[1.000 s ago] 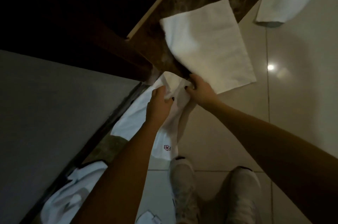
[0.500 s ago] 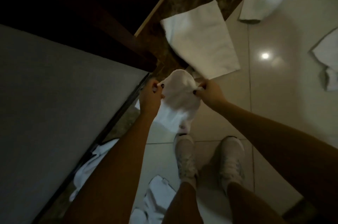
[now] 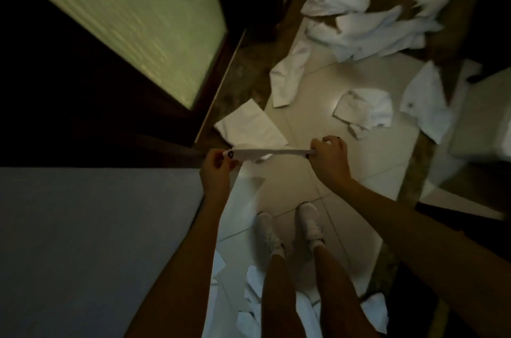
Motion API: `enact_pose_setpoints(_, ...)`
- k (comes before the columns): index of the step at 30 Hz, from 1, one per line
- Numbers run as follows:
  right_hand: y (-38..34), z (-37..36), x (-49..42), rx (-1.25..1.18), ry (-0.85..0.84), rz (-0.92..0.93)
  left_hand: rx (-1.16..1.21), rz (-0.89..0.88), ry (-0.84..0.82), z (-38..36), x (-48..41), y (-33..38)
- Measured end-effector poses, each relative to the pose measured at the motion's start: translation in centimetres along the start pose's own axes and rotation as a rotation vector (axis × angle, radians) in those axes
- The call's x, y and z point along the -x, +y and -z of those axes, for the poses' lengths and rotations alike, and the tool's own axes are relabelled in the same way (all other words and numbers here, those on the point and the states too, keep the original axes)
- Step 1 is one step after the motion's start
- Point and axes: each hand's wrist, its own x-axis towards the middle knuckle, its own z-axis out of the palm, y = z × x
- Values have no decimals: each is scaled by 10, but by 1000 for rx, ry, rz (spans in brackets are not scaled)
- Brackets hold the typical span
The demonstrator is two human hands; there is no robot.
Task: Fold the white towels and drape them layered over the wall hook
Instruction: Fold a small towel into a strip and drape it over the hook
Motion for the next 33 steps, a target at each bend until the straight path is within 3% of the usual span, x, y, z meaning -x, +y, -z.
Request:
enact_pose_setpoints(5,14,121,46,-89,169,-137,124,-102,-104,-3,64,103)
enact_pose_setpoints(10,33,195,105,-435,198,-298,66,-209,-102,-22,119,167)
enact_pose_setpoints(13,42,233,139,-568,350,-306,123,-272,-164,-47,156,202)
enact_pose_setpoints(18,53,306,195,-821,560,-264,158,-387,-433,-95,219,255)
enact_pose_setpoints(22,79,364,228,-923,454,-196,23,-601,-620,-135,269,296)
enact_pose_setpoints(26,105,420,266,-961,375,-190,36,-808,-923,-169,315,339)
enact_pose_setpoints(33,108,485,331,-809,817,-282,-67,-1229,-1185,-220,381,397)
